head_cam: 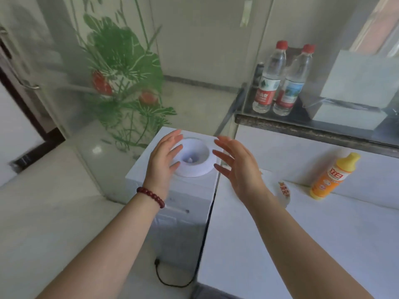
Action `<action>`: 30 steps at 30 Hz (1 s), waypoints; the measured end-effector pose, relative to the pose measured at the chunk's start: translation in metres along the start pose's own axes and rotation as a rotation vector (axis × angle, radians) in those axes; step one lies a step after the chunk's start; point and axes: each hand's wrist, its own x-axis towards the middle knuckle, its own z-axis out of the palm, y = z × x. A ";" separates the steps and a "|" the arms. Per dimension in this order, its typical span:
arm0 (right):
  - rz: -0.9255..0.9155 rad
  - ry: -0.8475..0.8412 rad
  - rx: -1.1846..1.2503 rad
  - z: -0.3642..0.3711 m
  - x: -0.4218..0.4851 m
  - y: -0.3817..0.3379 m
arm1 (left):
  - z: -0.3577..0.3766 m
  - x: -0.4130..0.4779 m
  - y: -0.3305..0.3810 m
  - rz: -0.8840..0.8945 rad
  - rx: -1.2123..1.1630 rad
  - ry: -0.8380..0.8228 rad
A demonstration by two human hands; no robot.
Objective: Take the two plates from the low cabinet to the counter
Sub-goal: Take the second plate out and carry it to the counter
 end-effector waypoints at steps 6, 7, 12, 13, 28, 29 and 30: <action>0.063 -0.166 0.034 0.094 -0.014 0.022 | -0.090 -0.027 0.031 0.045 0.043 0.101; 0.068 -0.191 0.034 0.110 -0.017 0.026 | -0.105 -0.031 0.035 0.050 0.049 0.124; 0.098 -0.324 0.044 0.189 -0.030 0.050 | -0.179 -0.057 0.052 0.062 0.047 0.253; 0.102 -0.354 0.037 0.203 -0.033 0.054 | -0.193 -0.062 0.054 0.068 0.041 0.284; 0.214 -0.756 -0.086 0.402 -0.020 0.124 | -0.366 -0.080 0.076 0.157 -0.008 0.732; 0.219 -0.780 -0.093 0.417 -0.015 0.129 | -0.377 -0.075 0.079 0.166 -0.009 0.761; 0.226 -0.802 -0.099 0.432 -0.010 0.133 | -0.388 -0.070 0.082 0.173 -0.011 0.792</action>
